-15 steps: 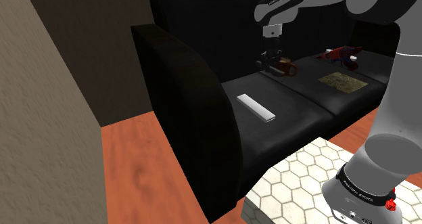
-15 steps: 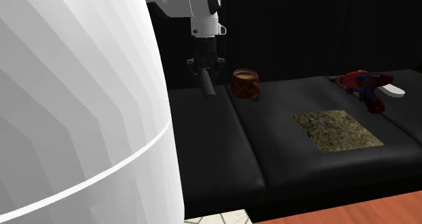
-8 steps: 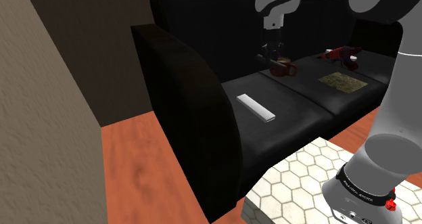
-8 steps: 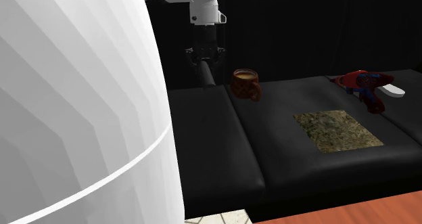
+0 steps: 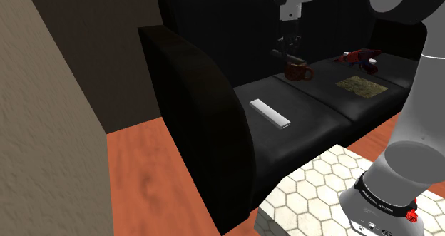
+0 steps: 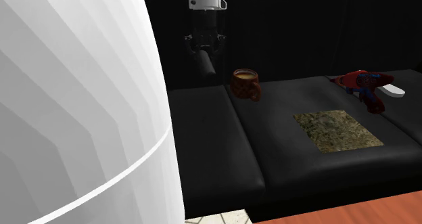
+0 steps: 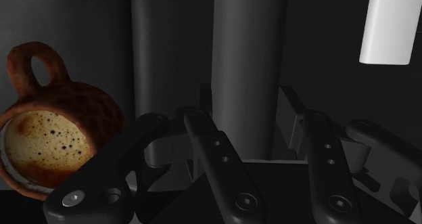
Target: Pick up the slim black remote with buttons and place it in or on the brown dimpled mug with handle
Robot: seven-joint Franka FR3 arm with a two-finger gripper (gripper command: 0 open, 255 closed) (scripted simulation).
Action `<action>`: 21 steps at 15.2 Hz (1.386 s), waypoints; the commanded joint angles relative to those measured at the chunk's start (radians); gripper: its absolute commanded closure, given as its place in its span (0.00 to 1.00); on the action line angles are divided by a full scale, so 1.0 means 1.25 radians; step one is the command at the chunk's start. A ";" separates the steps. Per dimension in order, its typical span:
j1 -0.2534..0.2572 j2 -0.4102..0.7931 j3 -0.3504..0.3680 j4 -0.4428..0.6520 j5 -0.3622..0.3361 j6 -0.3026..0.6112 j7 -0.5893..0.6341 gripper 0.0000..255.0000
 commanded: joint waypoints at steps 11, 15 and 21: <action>-0.171 0.237 -0.044 0.327 0.048 -0.093 -0.187 1.00; -0.234 0.334 -0.044 0.468 0.069 -0.135 -0.226 1.00; -0.220 0.321 -0.044 0.378 0.066 -0.061 -0.225 1.00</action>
